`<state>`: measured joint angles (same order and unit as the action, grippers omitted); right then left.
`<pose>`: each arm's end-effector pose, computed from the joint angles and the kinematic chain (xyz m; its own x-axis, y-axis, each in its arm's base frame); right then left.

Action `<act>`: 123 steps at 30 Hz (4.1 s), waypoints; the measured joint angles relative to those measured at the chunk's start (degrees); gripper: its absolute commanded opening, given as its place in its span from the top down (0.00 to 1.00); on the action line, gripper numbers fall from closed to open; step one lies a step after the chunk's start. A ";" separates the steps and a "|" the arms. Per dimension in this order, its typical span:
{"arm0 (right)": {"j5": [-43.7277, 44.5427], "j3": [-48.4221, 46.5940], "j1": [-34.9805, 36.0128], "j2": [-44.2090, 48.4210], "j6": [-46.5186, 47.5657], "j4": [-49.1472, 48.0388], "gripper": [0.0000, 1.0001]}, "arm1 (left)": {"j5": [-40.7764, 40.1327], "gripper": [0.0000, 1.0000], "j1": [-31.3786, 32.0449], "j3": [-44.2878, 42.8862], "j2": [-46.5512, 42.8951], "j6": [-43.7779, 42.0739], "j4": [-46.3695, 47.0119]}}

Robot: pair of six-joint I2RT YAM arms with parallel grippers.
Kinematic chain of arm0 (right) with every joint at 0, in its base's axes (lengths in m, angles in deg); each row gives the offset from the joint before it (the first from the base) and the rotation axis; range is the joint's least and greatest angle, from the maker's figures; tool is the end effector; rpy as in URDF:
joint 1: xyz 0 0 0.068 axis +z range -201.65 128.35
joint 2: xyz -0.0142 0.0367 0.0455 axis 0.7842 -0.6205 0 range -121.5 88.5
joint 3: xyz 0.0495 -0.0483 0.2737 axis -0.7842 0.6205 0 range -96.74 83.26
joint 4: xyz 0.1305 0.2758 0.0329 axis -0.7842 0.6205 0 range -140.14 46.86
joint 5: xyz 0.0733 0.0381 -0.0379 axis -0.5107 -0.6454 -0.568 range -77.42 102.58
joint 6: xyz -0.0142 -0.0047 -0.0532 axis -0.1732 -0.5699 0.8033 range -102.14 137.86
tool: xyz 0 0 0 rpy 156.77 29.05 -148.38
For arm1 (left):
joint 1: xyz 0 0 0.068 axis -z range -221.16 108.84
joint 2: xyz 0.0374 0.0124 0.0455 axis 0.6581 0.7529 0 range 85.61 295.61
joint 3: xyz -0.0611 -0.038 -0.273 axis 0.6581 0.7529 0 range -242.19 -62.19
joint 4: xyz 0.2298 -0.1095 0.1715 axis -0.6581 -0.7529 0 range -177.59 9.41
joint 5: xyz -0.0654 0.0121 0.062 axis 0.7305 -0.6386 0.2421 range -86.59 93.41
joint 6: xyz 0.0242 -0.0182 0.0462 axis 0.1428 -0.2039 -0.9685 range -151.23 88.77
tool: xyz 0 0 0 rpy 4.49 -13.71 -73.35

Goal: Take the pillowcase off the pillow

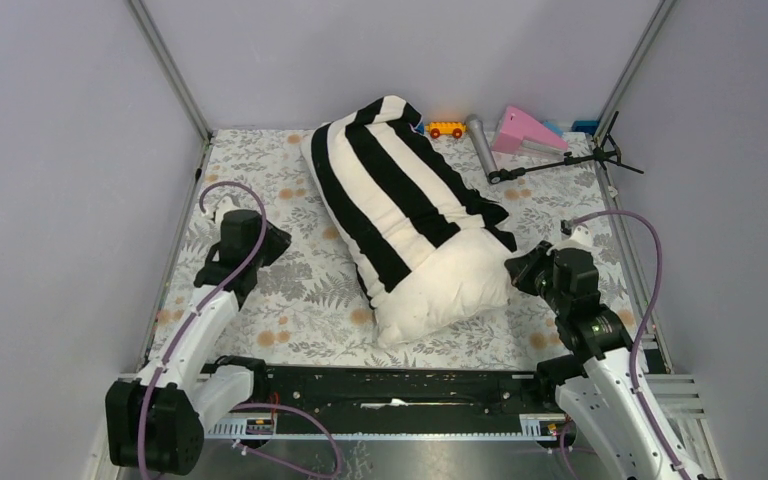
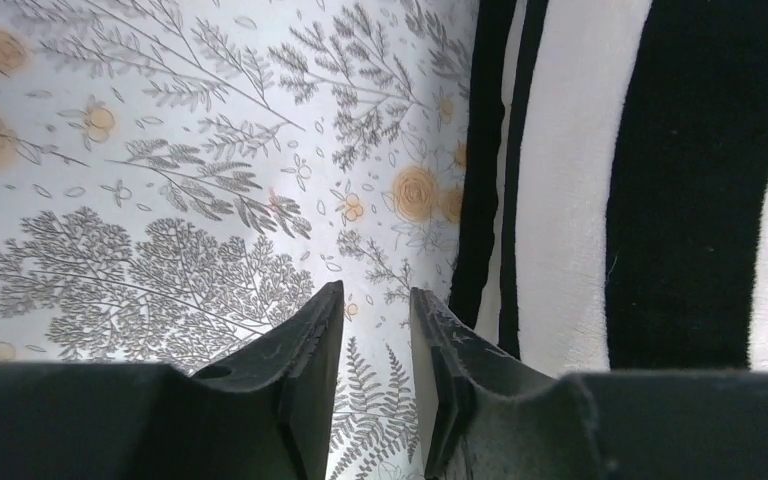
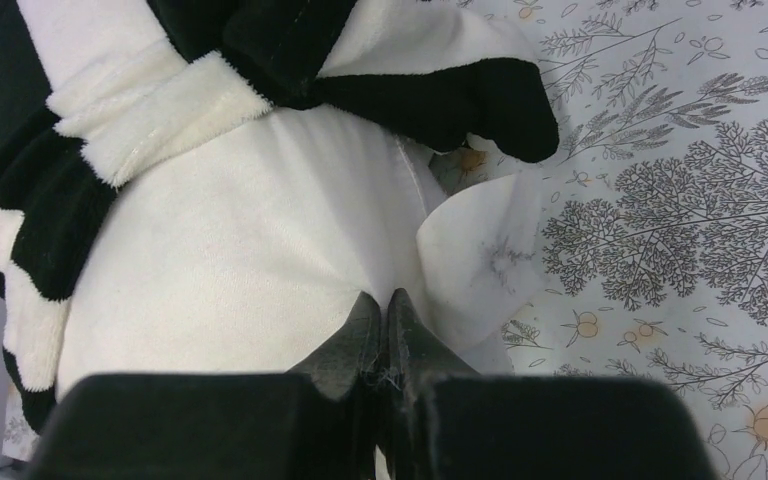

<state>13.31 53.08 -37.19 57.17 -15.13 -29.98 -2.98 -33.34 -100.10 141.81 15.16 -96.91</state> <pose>0.1785 0.0456 0.2693 -0.4250 0.4527 -0.7838 -0.0080 0.8640 0.5034 0.2546 -0.0308 0.2428 -0.4202 -0.6687 -0.6135 -0.3769 0.7436 -0.5523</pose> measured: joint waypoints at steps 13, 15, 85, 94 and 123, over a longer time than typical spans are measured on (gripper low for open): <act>-6.64 -3.30 -0.22 -12.83 -0.98 -5.90 0.89 | 16.98 0.34 11.98 1.05 5.60 -6.60 11.87; -8.26 -5.33 -0.26 -16.44 -1.27 -7.13 0.82 | 15.08 0.32 18.80 -1.42 4.90 -9.51 11.23; 37.38 -10.80 35.26 -11.39 3.13 4.04 1.00 | 13.79 1.00 4.48 1.22 5.29 2.03 18.51; 12.07 -12.33 18.73 -28.89 1.42 -10.97 1.00 | -1.16 1.00 6.47 6.32 -18.75 0.96 10.73; 16.31 -42.05 37.88 -53.96 13.00 8.22 0.00 | 7.13 1.00 8.76 8.98 -9.77 -5.88 18.27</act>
<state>29.62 11.03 0.69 3.21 -2.12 -21.76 4.15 -24.58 -91.12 132.04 9.28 -78.63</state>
